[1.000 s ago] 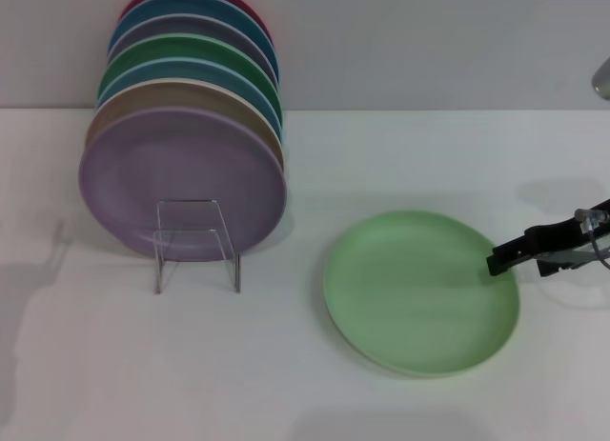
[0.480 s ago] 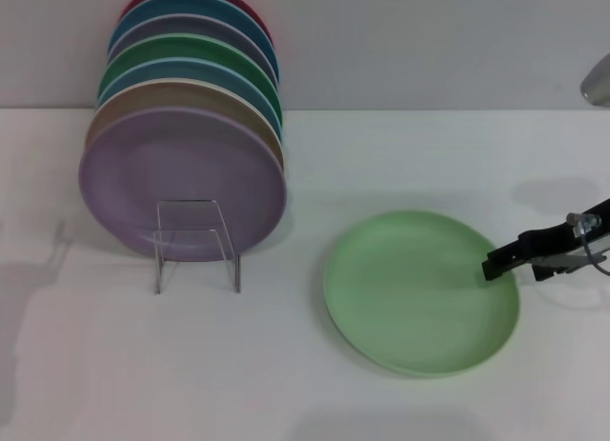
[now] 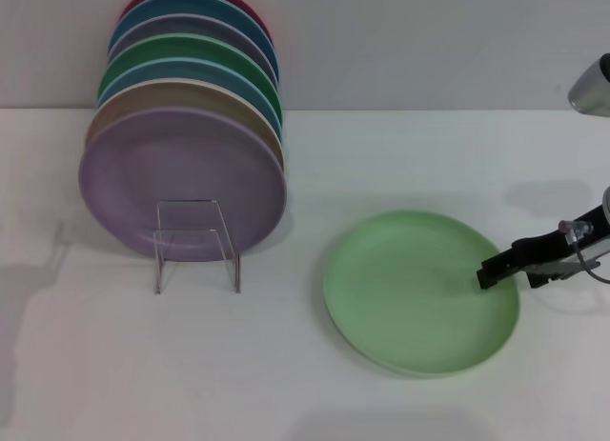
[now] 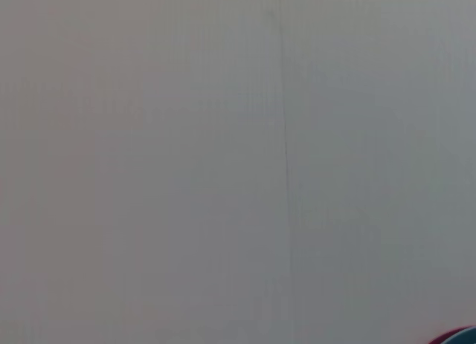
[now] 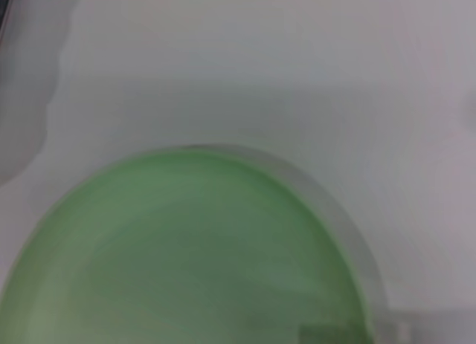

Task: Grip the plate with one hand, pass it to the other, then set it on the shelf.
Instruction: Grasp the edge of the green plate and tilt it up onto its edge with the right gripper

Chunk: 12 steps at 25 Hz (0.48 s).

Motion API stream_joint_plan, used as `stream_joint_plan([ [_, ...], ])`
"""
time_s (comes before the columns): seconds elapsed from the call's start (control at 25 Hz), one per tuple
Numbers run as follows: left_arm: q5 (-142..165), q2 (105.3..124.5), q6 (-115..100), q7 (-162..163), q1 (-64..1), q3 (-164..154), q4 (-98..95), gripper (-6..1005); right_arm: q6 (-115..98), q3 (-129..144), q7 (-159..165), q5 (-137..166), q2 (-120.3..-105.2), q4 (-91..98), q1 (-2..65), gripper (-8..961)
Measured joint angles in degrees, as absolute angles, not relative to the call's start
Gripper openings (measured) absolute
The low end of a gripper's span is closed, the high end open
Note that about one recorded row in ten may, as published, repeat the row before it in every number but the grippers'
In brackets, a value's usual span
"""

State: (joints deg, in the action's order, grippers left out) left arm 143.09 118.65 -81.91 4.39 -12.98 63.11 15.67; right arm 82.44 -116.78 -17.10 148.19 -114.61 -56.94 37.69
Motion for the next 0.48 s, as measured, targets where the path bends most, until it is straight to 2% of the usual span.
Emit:
stream_joint_plan([
  [0.44,143.08,118.65,-81.91,4.39,-13.06,63.1,15.6,829,81.91,-116.67,-16.81,148.62,-114.61,-56.55,37.99,787],
  [0.48,143.07,118.65,-81.91,4.39,-13.12,63.1,15.61,829,81.79,-116.67,-16.81,148.76,-114.61,-56.46,38.04,765],
])
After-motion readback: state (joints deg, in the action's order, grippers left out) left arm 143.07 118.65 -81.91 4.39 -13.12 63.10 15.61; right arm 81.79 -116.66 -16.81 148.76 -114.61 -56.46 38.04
